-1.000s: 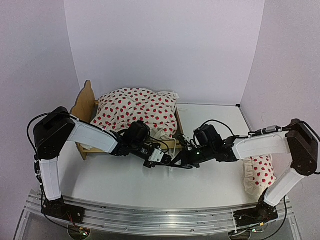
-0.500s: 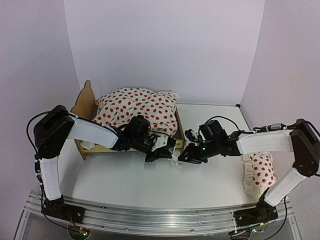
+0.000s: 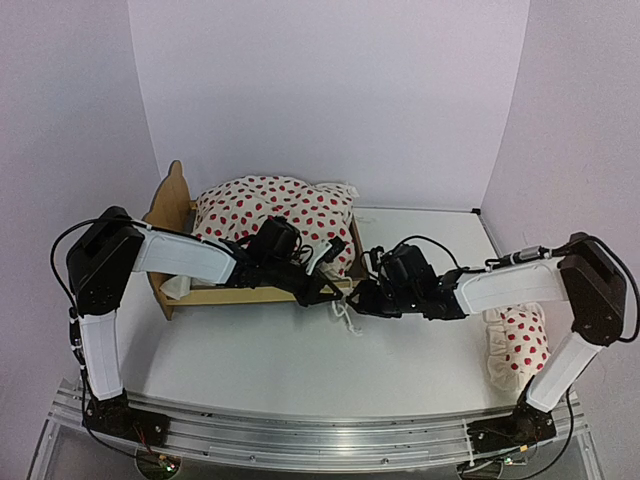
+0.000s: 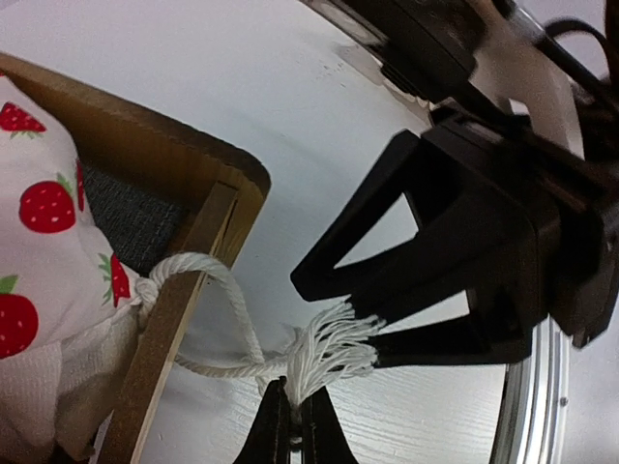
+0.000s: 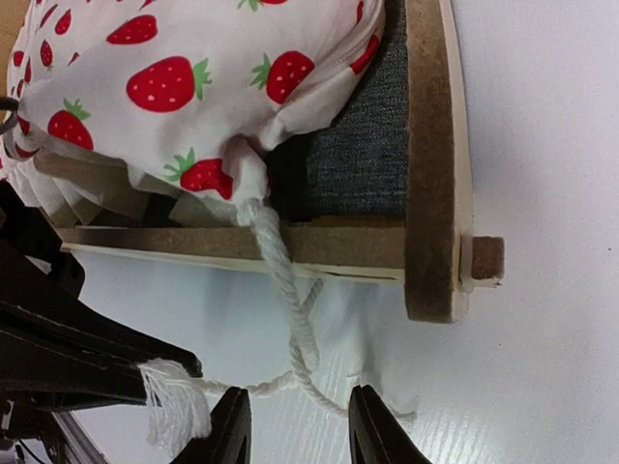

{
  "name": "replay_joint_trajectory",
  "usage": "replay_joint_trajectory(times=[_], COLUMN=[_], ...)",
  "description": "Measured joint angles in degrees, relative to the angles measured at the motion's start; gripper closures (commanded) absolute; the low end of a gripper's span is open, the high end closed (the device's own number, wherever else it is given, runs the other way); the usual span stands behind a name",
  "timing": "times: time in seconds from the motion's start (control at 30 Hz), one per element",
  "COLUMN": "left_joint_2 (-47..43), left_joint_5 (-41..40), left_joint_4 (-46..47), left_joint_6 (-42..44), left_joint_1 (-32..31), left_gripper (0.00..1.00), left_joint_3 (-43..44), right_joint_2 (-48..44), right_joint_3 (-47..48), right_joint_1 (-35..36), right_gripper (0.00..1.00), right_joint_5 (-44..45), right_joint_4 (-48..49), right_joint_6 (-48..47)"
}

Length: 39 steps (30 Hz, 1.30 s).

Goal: Set up the pet bed

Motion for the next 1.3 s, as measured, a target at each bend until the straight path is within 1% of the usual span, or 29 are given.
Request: replay_joint_trajectory(times=[0.13, 0.27, 0.33, 0.43, 0.57, 0.73, 0.93, 1.3], left_joint_2=[0.0, 0.0, 0.0, 0.0, 0.1, 0.7, 0.8, 0.8], left_joint_5=[-3.5, -5.2, -6.0, -7.2, -8.6, -10.0, -11.4, -14.0], left_joint_4=[0.1, 0.1, 0.2, 0.7, 1.8, 2.6, 2.6, 2.6], left_joint_6=[-3.9, -5.7, -6.4, -7.5, -8.3, -9.0, -9.5, -10.5], left_joint_1=[-0.3, -0.3, -0.3, -0.4, -0.8, -1.3, -1.3, -1.6], left_gripper=[1.0, 1.0, 1.0, 1.0, 1.0, 1.0, 1.0, 1.0], left_joint_3=[0.0, 0.0, -0.1, -0.5, -1.3, -1.5, -1.6, -2.7], right_joint_2=[3.2, 6.3, 7.3, 7.5, 7.5, 6.4, 5.9, 6.0], right_joint_3=[0.2, 0.6, 0.9, 1.3, 1.4, 0.9, 0.9, 0.9], right_joint_1=[0.4, 0.4, 0.4, 0.4, 0.4, 0.4, 0.4, 0.4], right_gripper=[0.76, 0.94, 0.98, 1.0, 0.99, 0.89, 0.83, 0.77], right_joint_5=[2.9, 5.3, 5.9, 6.0, 6.0, 4.9, 2.4, 1.0], right_joint_4=[3.5, 4.8, 4.9, 5.2, 5.8, 5.8, 6.5, 8.6], right_joint_6=[1.6, 2.3, 2.6, 2.0, 0.2, -2.1, -3.4, -2.4])
